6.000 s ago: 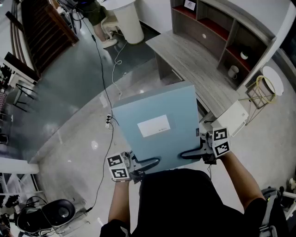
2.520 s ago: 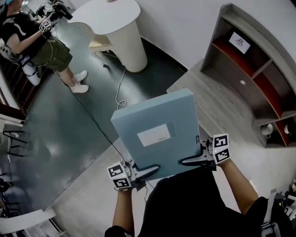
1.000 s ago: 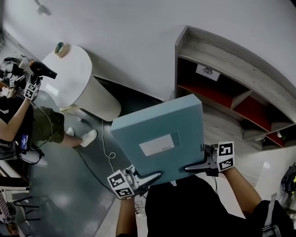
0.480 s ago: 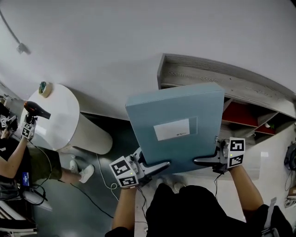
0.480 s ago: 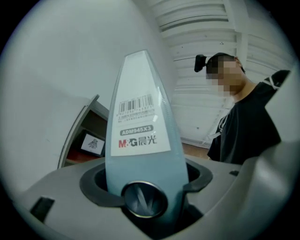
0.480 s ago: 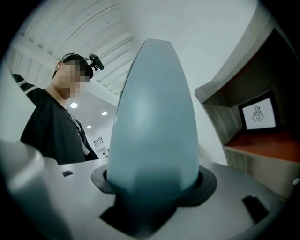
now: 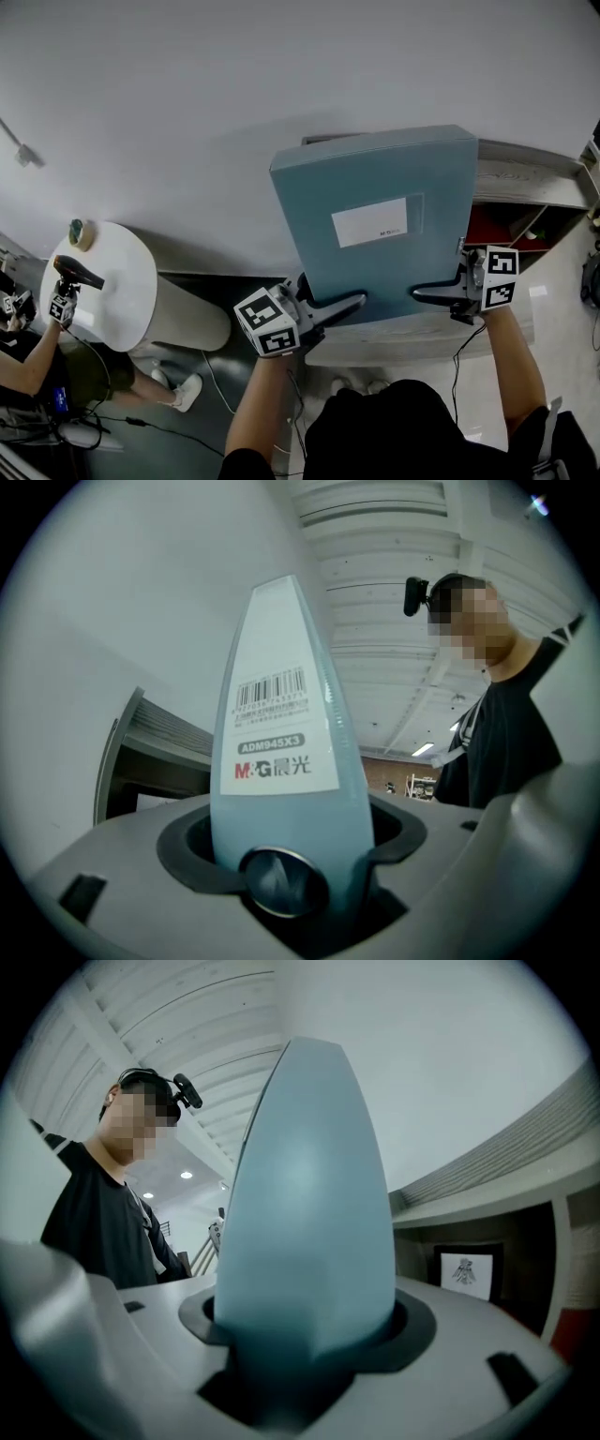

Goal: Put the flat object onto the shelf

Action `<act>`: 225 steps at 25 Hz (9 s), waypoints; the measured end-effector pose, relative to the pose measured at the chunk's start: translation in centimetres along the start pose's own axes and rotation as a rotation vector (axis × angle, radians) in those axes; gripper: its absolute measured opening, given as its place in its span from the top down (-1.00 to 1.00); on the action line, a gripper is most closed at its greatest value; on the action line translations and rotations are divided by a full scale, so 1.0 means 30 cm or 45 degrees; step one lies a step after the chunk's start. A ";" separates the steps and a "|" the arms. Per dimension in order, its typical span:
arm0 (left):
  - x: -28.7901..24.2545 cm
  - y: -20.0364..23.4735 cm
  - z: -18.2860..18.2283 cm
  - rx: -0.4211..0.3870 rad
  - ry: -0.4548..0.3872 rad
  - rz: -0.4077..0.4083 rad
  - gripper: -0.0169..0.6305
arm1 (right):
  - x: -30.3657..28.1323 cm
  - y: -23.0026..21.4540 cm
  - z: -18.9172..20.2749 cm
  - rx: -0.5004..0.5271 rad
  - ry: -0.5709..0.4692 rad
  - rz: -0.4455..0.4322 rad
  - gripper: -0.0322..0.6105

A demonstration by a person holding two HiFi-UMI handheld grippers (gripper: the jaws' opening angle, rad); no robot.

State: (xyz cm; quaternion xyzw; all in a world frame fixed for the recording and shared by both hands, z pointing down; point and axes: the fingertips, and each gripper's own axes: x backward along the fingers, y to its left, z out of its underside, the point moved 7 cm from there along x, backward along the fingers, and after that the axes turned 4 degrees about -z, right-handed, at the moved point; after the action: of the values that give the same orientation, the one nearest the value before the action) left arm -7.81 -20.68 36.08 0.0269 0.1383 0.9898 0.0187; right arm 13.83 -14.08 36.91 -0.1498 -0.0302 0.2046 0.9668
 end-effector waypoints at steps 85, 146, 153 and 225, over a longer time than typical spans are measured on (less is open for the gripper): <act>-0.330 0.635 -0.577 -0.386 0.268 -0.124 -0.25 | 0.055 -0.547 -0.539 0.182 -0.079 0.564 -0.27; -0.175 0.650 -0.505 -0.363 0.065 -0.456 0.43 | 0.087 -0.532 -0.500 0.246 -0.048 0.809 0.25; -0.178 0.653 -0.510 -0.367 0.112 -0.467 0.44 | 0.086 -0.549 -0.500 0.265 -0.029 0.800 0.25; 0.196 0.245 0.105 -0.015 0.079 -0.303 0.81 | 0.158 -0.085 0.096 0.072 -0.064 1.028 0.64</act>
State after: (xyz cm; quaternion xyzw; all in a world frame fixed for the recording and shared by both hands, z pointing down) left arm -13.70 -26.62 41.41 -0.0206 0.1351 0.9818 0.1320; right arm 18.79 -13.59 40.41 -0.1181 0.0130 0.5720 0.8116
